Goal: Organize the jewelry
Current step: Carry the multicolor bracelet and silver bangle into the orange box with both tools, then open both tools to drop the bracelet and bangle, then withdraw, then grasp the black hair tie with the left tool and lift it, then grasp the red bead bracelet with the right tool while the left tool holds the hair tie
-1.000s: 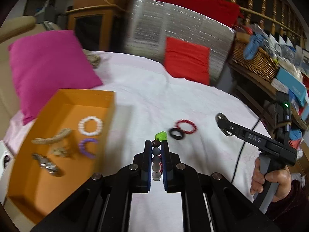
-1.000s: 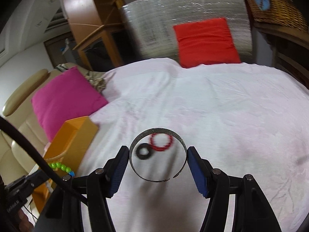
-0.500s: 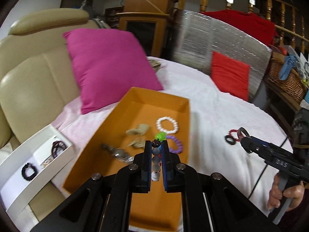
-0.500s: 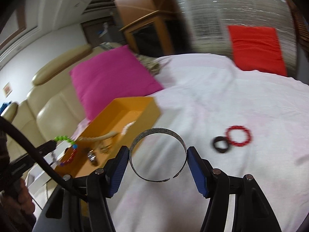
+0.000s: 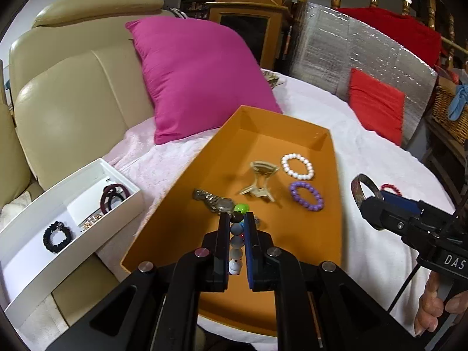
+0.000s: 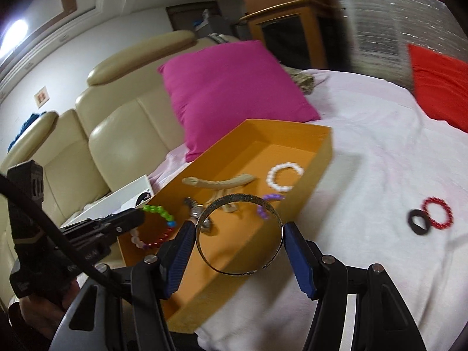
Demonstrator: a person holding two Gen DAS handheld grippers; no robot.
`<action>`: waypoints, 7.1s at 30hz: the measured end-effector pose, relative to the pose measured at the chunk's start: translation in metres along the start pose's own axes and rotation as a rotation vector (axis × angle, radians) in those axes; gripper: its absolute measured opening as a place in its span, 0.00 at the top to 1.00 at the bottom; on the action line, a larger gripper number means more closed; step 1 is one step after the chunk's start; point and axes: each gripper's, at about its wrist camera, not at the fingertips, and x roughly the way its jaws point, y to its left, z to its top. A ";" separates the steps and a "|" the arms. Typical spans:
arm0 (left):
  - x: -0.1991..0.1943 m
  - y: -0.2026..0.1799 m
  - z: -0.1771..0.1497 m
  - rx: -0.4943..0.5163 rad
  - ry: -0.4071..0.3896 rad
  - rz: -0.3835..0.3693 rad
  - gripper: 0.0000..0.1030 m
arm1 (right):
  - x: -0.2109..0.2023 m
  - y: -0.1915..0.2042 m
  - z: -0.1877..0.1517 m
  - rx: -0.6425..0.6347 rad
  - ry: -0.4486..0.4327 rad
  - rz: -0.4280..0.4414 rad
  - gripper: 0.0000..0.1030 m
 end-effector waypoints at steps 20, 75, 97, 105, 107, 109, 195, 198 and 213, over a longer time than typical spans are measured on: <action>0.023 0.014 -0.005 0.008 0.030 0.102 0.91 | 0.044 0.017 0.002 -0.012 0.035 0.025 0.37; 0.058 0.031 -0.020 -0.028 0.140 0.168 0.72 | 0.067 0.012 -0.002 0.036 0.054 0.031 0.34; 0.033 0.039 -0.003 -0.066 0.012 0.120 0.32 | 0.028 -0.033 0.008 0.139 -0.021 0.007 0.34; 0.015 0.025 0.013 -0.045 -0.026 0.102 0.31 | -0.017 -0.082 0.010 0.159 -0.060 -0.080 0.34; 0.011 0.009 0.017 -0.011 -0.035 0.093 0.31 | -0.030 -0.099 0.009 0.169 -0.065 -0.108 0.34; 0.007 -0.009 0.022 0.026 -0.040 0.083 0.31 | -0.047 -0.117 0.007 0.184 -0.080 -0.141 0.34; 0.200 -0.338 0.016 0.429 0.310 -0.333 0.45 | -0.073 -0.352 -0.029 0.425 0.122 -0.508 0.90; 0.202 -0.341 0.015 0.449 0.313 -0.333 0.64 | -0.069 -0.351 -0.031 0.432 0.147 -0.498 0.89; 0.200 -0.345 0.012 0.474 0.294 -0.276 0.73 | -0.059 -0.342 -0.030 0.408 0.130 -0.481 0.62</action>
